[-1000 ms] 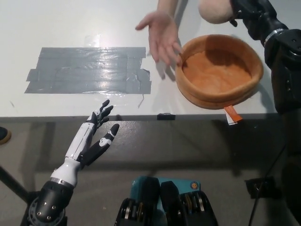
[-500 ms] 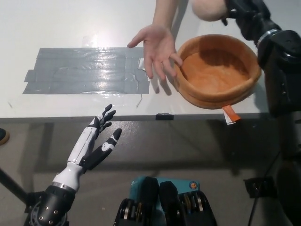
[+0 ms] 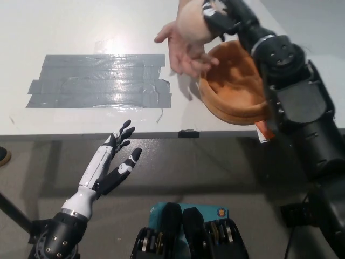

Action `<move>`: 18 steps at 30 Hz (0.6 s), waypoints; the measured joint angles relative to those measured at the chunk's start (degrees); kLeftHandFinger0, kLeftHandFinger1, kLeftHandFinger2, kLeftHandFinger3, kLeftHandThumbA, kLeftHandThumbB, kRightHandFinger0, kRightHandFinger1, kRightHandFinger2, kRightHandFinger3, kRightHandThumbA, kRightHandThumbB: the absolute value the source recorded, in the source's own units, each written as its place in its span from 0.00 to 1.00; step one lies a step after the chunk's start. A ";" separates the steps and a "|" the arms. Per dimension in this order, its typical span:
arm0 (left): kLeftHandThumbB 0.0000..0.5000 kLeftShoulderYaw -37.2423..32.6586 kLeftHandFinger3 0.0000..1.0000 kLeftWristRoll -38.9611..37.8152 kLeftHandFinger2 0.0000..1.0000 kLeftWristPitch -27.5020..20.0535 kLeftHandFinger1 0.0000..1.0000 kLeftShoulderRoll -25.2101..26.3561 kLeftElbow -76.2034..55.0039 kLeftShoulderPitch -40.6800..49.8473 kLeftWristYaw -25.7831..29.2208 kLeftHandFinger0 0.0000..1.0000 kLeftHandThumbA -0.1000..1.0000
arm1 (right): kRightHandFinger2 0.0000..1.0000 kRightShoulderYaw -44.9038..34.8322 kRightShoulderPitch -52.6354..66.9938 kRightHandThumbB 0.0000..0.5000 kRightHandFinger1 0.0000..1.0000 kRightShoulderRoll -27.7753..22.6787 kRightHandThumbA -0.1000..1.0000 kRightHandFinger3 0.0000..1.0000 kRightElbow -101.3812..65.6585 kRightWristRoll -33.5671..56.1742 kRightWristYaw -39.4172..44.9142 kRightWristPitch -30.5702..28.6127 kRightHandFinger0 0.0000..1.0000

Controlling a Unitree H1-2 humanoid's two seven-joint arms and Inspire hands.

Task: An emotional support dumpling is kept in a soft plate infront in the middle of the desk infront of the robot. The robot extends its right arm to pick up the dumpling and hands it to a person

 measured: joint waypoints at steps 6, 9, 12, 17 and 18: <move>0.22 -0.01 0.98 0.00 0.94 0.05 0.98 0.00 0.00 -0.01 0.00 0.97 0.71 | 0.88 2.95 -0.51 0.32 0.55 0.92 0.00 0.91 3.18 -2.65 -1.87 -2.62 0.04; 0.24 -0.05 0.98 0.00 0.93 0.05 0.98 0.00 0.00 -0.02 0.00 0.97 0.72 | 0.90 4.15 -0.90 0.30 0.56 1.17 0.00 0.94 4.76 -3.89 -2.99 -3.90 0.06; 0.23 -0.05 0.98 0.03 0.93 0.05 0.98 0.00 0.00 -0.03 0.00 0.97 0.72 | 1.00 5.61 -1.16 0.36 0.76 1.21 0.00 1.00 5.93 -5.18 -3.87 -4.52 0.27; 0.23 -0.05 0.97 0.08 0.92 -0.01 0.96 0.00 0.00 -0.08 0.00 0.96 0.72 | 1.00 8.32 -2.10 0.84 1.00 1.22 0.60 1.00 9.17 -7.39 -4.48 -5.34 1.00; 0.24 -0.06 0.97 0.10 0.92 -0.01 0.95 0.01 0.00 -0.11 0.00 0.95 0.72 | 1.00 9.04 -2.27 0.94 1.00 1.11 0.70 1.00 9.59 -7.73 -4.30 -5.33 1.00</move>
